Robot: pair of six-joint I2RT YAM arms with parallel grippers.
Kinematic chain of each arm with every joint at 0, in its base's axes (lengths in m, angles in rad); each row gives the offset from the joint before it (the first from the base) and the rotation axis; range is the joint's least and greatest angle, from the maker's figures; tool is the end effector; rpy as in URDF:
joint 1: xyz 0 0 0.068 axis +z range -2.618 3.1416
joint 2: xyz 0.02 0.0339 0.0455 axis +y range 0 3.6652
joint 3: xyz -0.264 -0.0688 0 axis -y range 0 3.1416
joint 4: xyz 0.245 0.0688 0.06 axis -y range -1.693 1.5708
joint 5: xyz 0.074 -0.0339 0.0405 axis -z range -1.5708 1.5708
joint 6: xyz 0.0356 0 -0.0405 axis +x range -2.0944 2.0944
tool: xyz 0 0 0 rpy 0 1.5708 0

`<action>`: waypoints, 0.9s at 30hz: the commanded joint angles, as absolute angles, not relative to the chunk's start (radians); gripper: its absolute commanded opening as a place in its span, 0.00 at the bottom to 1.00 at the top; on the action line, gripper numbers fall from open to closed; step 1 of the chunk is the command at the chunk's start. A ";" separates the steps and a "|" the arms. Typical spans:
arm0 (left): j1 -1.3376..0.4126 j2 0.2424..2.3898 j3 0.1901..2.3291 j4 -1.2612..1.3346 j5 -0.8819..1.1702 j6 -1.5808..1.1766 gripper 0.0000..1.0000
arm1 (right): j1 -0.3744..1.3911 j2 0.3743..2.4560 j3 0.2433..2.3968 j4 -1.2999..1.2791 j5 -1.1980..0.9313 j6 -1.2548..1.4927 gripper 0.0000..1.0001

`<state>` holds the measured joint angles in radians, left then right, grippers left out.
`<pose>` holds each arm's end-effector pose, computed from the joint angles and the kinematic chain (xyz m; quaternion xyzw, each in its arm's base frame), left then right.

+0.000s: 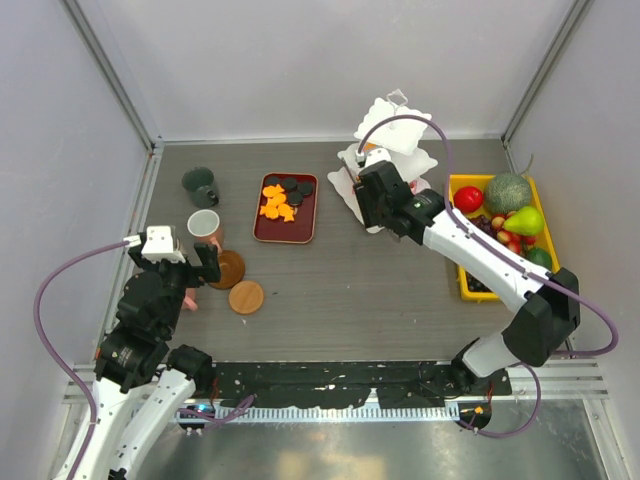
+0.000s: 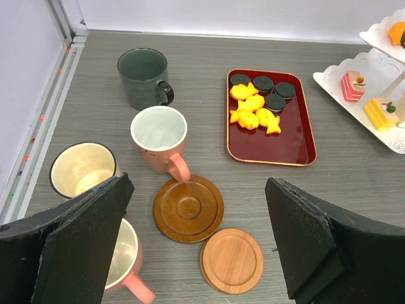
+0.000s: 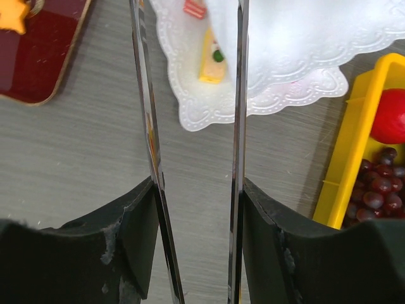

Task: Serve the afternoon tea
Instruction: Place the desert on the desert table, then pick up the desert from the tray.

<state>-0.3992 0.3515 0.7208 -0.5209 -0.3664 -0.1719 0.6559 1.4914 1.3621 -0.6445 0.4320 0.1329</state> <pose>0.0832 -0.0213 0.3326 -0.0333 0.7546 -0.0478 0.6536 0.2673 0.1869 0.3303 -0.1524 0.8911 -0.0367 0.4258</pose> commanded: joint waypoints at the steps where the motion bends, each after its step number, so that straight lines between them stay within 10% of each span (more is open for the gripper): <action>1: -0.402 0.353 0.719 -0.474 -0.367 -0.167 0.99 | 0.718 1.434 1.362 -0.661 0.416 0.129 0.54; 27: -0.402 0.348 0.718 -0.472 -0.367 -0.166 0.99 | 0.908 1.897 1.585 -0.557 0.387 0.138 0.54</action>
<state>-0.3992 0.3515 0.7208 -0.5209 -0.3664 -0.1719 0.9062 1.8729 1.5024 -0.6151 0.3542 0.1307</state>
